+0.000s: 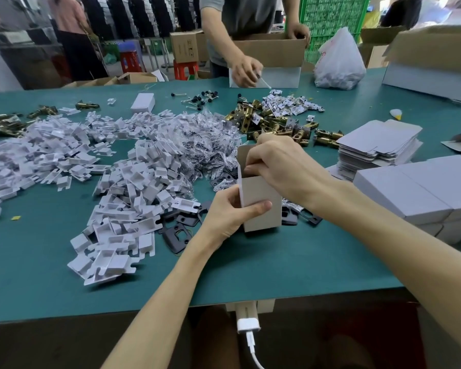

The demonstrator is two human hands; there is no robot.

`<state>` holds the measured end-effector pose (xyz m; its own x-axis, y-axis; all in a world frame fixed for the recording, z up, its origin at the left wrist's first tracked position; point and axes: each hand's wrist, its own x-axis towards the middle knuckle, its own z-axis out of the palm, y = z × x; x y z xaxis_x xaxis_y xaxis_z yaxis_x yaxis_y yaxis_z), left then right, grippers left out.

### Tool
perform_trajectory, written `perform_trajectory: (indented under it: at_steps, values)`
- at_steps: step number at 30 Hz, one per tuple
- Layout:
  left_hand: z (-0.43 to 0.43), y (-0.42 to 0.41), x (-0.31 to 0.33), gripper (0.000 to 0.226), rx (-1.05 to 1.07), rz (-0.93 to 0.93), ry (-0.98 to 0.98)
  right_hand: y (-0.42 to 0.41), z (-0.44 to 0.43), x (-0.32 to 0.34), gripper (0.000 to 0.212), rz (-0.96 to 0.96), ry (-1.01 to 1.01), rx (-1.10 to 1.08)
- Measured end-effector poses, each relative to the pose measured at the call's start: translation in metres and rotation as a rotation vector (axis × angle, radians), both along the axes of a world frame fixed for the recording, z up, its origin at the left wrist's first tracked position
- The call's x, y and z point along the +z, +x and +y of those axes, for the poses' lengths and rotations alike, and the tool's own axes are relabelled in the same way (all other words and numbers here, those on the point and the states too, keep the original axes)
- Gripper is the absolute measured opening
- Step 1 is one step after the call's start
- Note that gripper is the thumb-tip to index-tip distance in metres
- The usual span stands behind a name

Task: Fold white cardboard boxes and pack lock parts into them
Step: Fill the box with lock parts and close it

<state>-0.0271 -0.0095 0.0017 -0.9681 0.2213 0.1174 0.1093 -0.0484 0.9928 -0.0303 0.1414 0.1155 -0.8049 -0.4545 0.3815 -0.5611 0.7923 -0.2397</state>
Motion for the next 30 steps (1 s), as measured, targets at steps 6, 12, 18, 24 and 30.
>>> perform_trajectory:
  at_steps: [6, 12, 18, 24, 30]
  values:
    - [-0.001, -0.001, 0.0, 0.026, 0.045, -0.032, 0.03, 0.0, 0.006, -0.003, 0.023, 0.126, -0.155, 0.004]
    - [-0.005, -0.005, 0.0, 0.045, 0.176, -0.092, 0.167, 0.0, 0.032, -0.032, 0.013, 0.082, -0.372, -0.201]
    - [-0.004, -0.007, -0.001, 0.046, 0.216, -0.122, 0.176, 0.013, 0.048, -0.071, 0.024, -0.255, -0.021, -0.188]
    - [-0.008, -0.007, 0.0, 0.043, 0.229, -0.172, 0.271, 0.021, 0.05, -0.092, 0.046, -0.24, 0.048, -0.22]
    - [-0.009, -0.007, 0.001, 0.042, 0.238, -0.167, 0.306, 0.016, 0.038, -0.097, 0.069, -0.232, 0.092, -0.2]
